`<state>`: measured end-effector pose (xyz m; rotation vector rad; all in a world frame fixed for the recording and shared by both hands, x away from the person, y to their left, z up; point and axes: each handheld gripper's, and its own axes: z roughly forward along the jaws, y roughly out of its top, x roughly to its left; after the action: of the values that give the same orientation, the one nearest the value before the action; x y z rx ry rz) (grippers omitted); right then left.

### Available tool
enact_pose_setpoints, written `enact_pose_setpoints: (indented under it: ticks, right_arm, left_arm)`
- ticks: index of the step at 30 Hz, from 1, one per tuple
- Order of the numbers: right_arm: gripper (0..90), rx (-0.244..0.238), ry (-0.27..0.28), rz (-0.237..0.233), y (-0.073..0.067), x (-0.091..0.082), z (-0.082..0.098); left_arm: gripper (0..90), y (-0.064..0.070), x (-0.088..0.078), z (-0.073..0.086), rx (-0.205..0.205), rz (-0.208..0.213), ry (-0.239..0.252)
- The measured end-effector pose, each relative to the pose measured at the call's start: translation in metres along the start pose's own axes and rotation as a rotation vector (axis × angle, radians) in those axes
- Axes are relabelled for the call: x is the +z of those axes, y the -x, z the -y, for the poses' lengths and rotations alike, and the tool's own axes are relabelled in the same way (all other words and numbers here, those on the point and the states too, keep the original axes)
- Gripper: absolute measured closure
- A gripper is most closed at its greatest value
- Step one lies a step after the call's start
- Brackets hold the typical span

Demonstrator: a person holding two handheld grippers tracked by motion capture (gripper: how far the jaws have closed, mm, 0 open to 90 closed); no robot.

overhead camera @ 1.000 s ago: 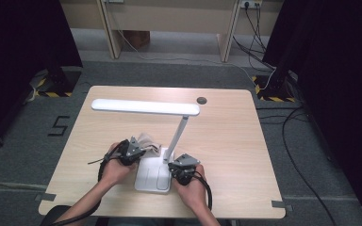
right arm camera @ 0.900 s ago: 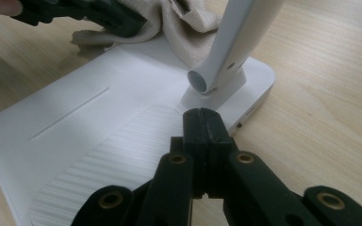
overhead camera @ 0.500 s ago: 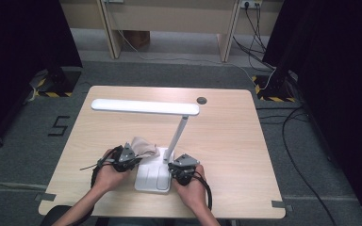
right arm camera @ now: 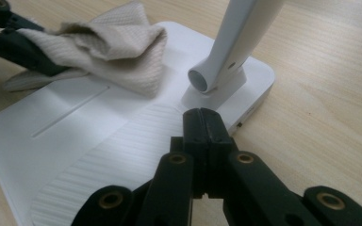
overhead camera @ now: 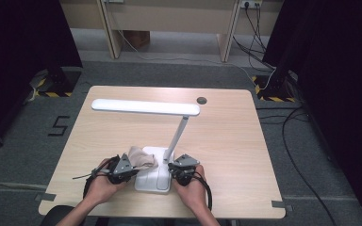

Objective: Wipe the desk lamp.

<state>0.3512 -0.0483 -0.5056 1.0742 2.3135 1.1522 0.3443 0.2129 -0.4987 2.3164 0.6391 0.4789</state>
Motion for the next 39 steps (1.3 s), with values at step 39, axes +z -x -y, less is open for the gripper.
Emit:
enact_pose_setpoints:
  ticks: [39]
  right_arm:
    - [90.0, -0.004, 0.003, -0.001, -0.001, 0.0, 0.0]
  left_arm:
    - [84.9, 0.019, -0.071, 0.032, -0.086, -0.042, 0.074]
